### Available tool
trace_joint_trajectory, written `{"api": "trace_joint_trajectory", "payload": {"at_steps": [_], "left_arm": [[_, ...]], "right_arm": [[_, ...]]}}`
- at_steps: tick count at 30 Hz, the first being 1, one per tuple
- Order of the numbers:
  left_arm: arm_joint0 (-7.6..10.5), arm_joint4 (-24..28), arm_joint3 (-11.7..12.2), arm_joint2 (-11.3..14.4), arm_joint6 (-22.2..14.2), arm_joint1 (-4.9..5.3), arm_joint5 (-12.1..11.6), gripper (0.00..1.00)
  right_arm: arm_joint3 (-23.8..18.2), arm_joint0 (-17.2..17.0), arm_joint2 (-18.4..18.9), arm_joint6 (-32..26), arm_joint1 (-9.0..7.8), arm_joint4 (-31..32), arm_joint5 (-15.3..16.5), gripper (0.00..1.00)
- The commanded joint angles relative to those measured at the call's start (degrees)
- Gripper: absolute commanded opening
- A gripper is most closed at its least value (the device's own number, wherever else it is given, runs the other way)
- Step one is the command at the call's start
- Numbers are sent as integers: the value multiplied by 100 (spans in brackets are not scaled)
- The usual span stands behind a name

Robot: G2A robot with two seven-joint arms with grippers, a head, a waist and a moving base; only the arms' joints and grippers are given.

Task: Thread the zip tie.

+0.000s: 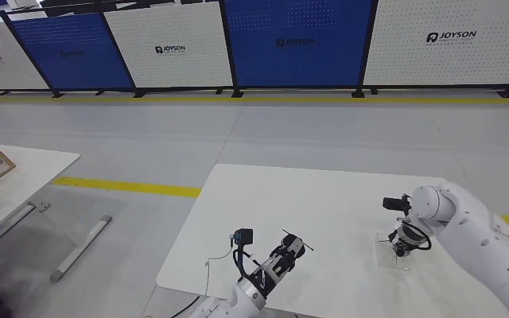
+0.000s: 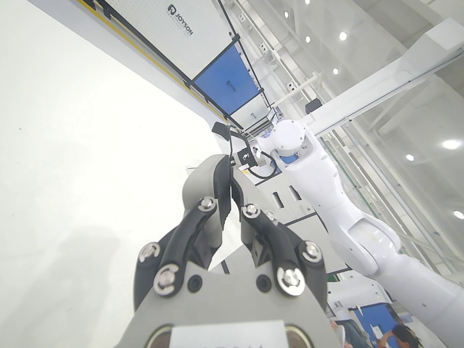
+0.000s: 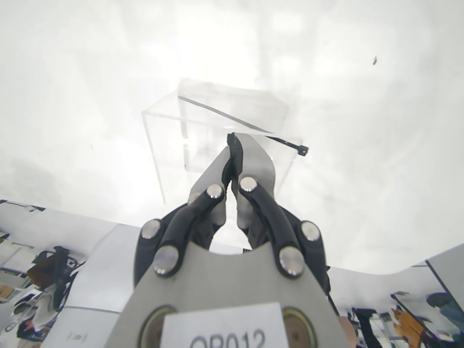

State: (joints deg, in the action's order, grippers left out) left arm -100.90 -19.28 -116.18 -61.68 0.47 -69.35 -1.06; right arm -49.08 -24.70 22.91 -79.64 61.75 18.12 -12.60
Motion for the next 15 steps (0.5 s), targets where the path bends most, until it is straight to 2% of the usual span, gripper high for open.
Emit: {"api": "trace_joint_trajectory", "payload": {"at_steps": [1, 15], "left_arm": [[0, 0, 0, 0, 0, 0, 0, 0], [0, 0, 0, 0, 0, 0, 0, 0]], "right_arm": [[100, 53, -83, 0, 42, -61, 28, 4], [554, 339, -566, 0, 268, -388, 179, 17]]}}
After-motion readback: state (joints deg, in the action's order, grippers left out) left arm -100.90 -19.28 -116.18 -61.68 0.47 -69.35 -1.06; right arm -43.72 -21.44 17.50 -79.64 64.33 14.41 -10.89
